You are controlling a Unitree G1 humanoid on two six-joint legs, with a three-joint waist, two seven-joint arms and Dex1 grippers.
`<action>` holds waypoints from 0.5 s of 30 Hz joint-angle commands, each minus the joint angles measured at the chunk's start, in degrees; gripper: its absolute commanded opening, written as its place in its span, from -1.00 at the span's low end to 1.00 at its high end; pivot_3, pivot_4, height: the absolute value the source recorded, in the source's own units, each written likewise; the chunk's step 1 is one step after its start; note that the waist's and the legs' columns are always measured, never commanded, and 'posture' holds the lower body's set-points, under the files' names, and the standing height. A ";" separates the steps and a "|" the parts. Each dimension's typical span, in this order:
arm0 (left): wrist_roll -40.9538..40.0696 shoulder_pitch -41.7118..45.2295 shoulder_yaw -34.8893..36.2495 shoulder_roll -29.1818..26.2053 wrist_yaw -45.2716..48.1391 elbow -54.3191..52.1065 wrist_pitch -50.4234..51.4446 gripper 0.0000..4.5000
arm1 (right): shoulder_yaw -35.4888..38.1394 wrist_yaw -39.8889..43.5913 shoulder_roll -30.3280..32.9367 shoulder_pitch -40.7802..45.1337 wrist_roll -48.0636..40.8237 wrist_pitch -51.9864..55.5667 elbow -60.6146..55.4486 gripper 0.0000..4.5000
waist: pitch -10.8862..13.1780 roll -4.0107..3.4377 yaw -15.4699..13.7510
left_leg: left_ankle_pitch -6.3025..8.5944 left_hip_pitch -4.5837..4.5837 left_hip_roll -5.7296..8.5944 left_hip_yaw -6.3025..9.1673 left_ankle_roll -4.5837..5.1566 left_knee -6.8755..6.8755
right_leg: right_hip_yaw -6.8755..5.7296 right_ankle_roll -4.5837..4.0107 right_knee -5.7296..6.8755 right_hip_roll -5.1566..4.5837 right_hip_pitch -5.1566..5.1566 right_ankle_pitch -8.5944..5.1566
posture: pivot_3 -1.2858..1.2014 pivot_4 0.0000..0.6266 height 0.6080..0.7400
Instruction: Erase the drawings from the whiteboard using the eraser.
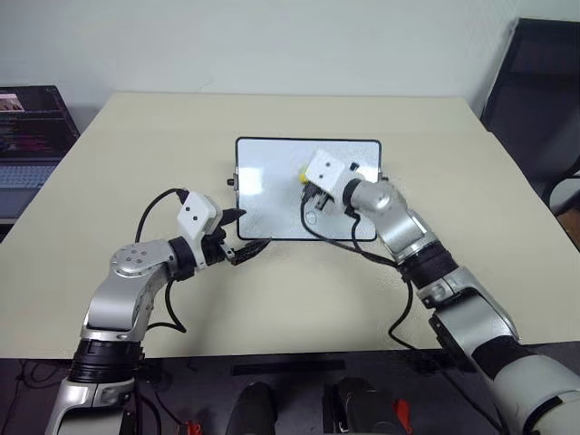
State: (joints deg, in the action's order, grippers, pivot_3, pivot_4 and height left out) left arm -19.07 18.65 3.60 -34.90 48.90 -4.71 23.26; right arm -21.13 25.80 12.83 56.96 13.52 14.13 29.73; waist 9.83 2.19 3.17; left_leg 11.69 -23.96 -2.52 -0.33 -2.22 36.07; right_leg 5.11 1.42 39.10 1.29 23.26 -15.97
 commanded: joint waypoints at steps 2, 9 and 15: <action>-0.27 0.94 -0.44 0.35 -0.44 -2.42 -0.57 1.00 | -0.81 5.60 0.92 -1.94 -0.02 2.06 -1.28 -0.61 | 0.00 0.00 0.10 | 0.00 0.00 0.00 -0.02 0.00 -0.03 | 0.03 -0.01 0.00 0.00 0.01 0.00 | 0.03 -0.52 1.00; -0.60 1.41 -0.87 0.33 -0.80 -2.85 -0.04 1.00 | -1.82 8.91 1.31 -4.23 1.31 3.37 -4.92 -0.61 | -0.01 0.00 0.16 | 0.01 0.06 -0.03 0.00 0.00 -0.02 | 0.02 -0.01 0.03 0.00 -0.02 0.00 | 0.03 -0.52 1.00; -0.88 1.26 -0.96 0.20 -0.88 -3.97 0.85 1.00 | 1.28 -0.70 0.38 -0.41 2.36 -1.05 -0.23 -0.61 | 0.00 0.00 0.13 | -0.06 0.09 -0.03 -0.03 0.06 0.02 | 0.04 0.03 0.06 0.02 -0.03 0.07 | 0.03 -0.52 1.00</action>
State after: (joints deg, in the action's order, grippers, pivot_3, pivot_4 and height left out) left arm -19.17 19.11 2.45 -34.41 48.12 -5.95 24.08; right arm -21.70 26.71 12.46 55.49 14.91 13.47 29.04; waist 9.83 2.19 3.29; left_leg 11.62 -23.88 -2.55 -0.35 -2.16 36.09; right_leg 5.14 1.42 39.15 1.30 23.24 -15.88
